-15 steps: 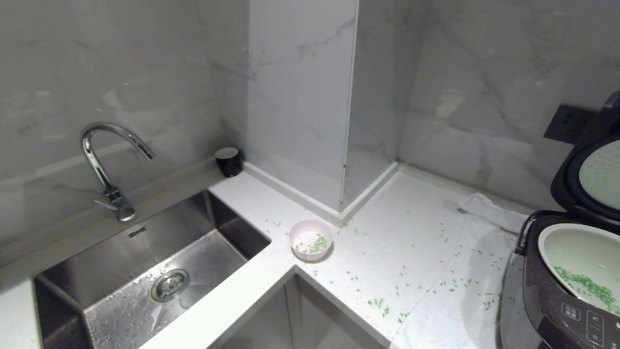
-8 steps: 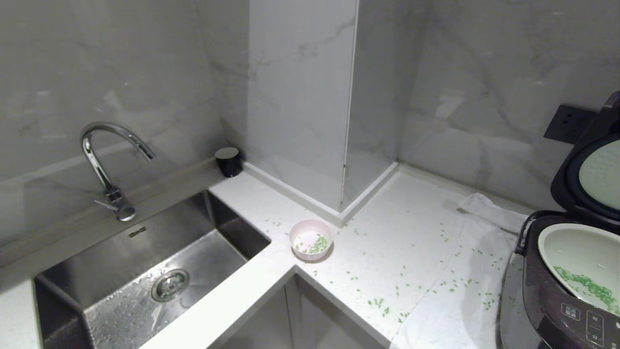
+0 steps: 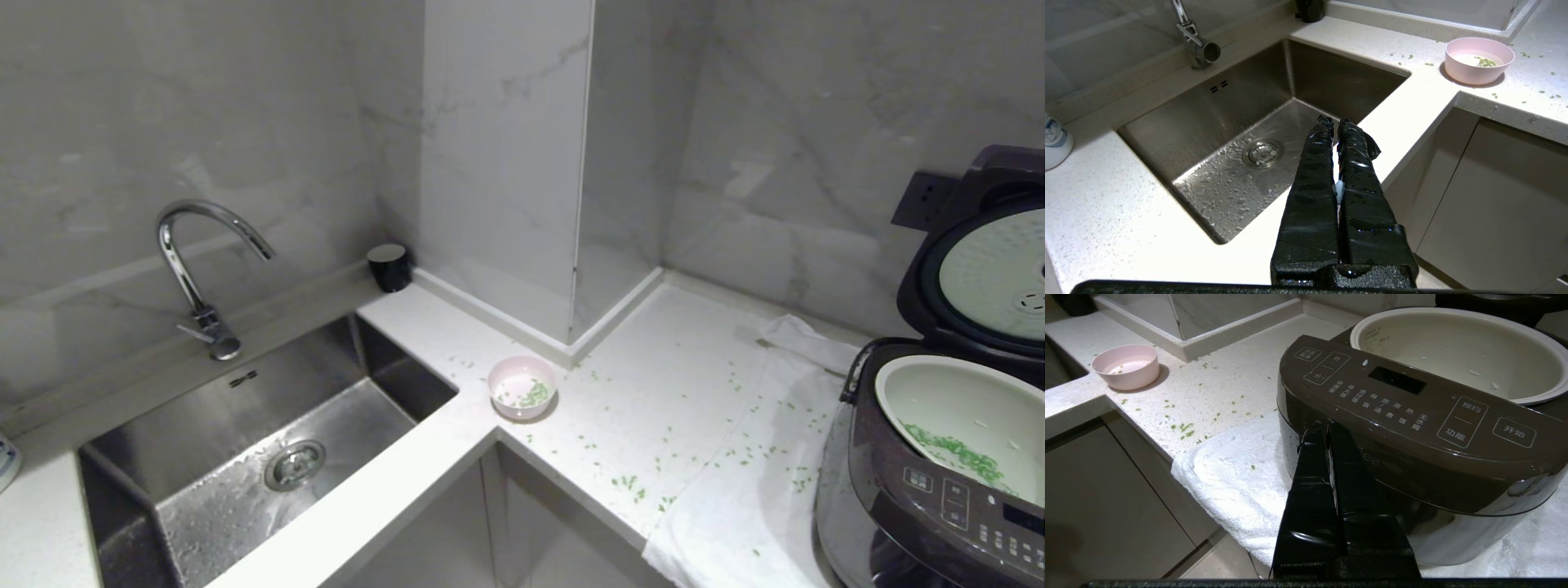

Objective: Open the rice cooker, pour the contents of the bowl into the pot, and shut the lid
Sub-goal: Pour the water from the bowl into the rice cooker

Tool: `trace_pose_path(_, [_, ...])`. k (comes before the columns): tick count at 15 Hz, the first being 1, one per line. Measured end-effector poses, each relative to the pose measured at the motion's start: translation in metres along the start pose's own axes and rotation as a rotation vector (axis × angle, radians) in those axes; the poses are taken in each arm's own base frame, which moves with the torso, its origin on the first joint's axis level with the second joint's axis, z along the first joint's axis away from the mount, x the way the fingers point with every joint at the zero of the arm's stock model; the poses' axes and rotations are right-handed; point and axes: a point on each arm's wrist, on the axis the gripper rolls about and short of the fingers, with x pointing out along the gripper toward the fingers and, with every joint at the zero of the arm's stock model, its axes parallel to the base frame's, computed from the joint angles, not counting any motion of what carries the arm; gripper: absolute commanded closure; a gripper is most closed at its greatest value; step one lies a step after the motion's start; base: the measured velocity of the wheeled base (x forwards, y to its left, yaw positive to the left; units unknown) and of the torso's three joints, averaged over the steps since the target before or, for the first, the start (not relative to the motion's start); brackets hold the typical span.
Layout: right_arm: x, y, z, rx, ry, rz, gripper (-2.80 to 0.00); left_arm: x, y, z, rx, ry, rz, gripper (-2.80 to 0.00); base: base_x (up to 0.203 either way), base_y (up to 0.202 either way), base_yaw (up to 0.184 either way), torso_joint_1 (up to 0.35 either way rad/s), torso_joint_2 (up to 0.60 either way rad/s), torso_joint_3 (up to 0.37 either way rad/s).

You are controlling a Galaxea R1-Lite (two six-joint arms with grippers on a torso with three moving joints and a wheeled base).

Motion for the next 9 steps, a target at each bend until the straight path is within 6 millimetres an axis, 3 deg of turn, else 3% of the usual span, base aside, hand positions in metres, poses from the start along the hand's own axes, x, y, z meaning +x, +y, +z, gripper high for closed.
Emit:
trace_pose_path(5, [0.0000, 0.0000, 0.0000, 0.001, 0.000, 0.000, 0.00, 0.0002, 0.0000, -0.0008, -0.002, 0.004, -0.001, 0.00, 0.002, 0.004, -0.014, 0.009, 0.00, -0.002])
trace_pose_path(9, [0.0000, 0.0000, 0.0000, 0.008, 0.000, 0.000, 0.00, 0.0001, -0.0001, -0.0008, -0.002, 0.005, -0.002, 0.00, 0.004, 0.009, -0.166, 0.004, 0.00, 0.000])
